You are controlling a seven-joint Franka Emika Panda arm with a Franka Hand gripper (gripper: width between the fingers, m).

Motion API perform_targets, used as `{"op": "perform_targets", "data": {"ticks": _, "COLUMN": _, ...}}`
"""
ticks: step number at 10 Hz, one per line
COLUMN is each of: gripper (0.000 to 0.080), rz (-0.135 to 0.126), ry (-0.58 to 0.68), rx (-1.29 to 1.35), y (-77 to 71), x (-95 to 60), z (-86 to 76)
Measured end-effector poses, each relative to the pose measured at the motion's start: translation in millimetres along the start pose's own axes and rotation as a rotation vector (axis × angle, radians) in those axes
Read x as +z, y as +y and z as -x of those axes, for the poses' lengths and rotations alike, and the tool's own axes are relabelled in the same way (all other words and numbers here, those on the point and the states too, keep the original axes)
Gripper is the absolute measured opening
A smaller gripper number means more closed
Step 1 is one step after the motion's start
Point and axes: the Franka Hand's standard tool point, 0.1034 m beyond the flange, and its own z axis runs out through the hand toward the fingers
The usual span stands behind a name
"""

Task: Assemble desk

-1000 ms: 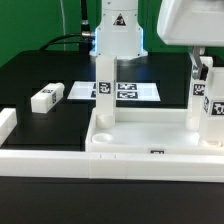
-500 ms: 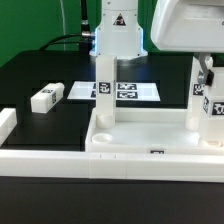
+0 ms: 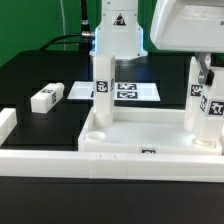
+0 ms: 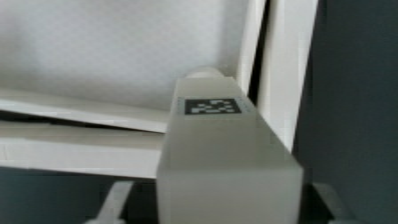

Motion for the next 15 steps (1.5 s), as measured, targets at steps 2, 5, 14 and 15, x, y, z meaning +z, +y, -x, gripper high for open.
{"op": "perform_targets", "data": {"ticks": 2, "gripper": 0.0291, "rz": -0.001, "ry": -0.001, "rx": 0.184, "y": -0.9, "x": -0.3, "z": 0.3}}
{"op": "perform_targets", "data": {"ticks": 5, "gripper": 0.0291, "rz": -0.015, "ry": -0.007, "rx": 0.532, "y": -3.5, "x": -0.3, "z": 1.1}}
{"op": "perform_targets", "data": {"ticks": 14, "gripper": 0.0292, "rz": -0.099, "ry": 0.04, "rx": 1.206, "y": -1.4, "x": 2.3, "z": 6.0}}
{"op": "perform_targets", "data": {"ticks": 15, "gripper": 0.0292, "rz": -0.101, "ry": 0.036, "rx": 1.211, "y": -2.5, "x": 3.1, "z": 6.4}}
